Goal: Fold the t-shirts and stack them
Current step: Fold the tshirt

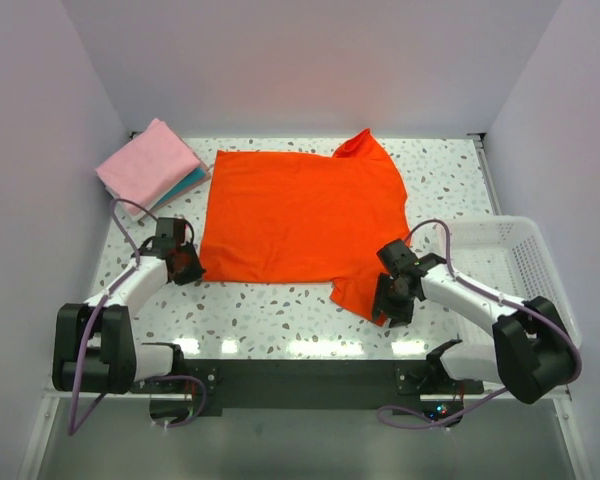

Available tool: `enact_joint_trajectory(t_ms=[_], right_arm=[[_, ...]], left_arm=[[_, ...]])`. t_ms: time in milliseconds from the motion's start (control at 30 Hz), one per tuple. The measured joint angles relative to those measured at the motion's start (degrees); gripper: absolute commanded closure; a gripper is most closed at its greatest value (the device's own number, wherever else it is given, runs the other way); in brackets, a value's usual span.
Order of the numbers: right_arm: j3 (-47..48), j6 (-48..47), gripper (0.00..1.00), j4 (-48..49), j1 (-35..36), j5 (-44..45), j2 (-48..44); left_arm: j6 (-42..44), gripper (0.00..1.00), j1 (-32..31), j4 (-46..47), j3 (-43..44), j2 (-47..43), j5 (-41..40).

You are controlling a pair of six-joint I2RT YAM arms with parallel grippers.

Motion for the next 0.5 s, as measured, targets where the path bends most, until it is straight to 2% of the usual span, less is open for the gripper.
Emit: enact_joint_trajectory(t_ms=[33,67,133,300,433,500], right_arm=[[0.0,0.3,0.54,0.4,0.0,0.0,0.3],[0.0,0.4,0.64,0.8,0.0,0.1,0.7],[0.0,0.8,0.73,1.4,0.0,0.1,1.3],[0.0,1.2,0.90,1.9,0.1,0.0,1.8],[0.4,1.2,1.00,1.0,0.1,-0.1,1.8],[1.2,1.2,1.00,-0.5,0.1,0.0,1.7]], left_arm=[[0.2,1.00,0.1,-0.1,0.0,0.0,0.3],[0.3,1.00,0.3,-0.1,0.0,0.0,0.6],[0.4,1.00,0.4,-0.3,0.0,0.0,0.9],[0.5,1.00,0.4,-1.5,0.7,0.0,1.2],[0.3,1.00,0.4,-3.3,2.0,-0.1,1.5],[0.2,1.00,0.4,-4.6,2.5,-0.9,1.6]])
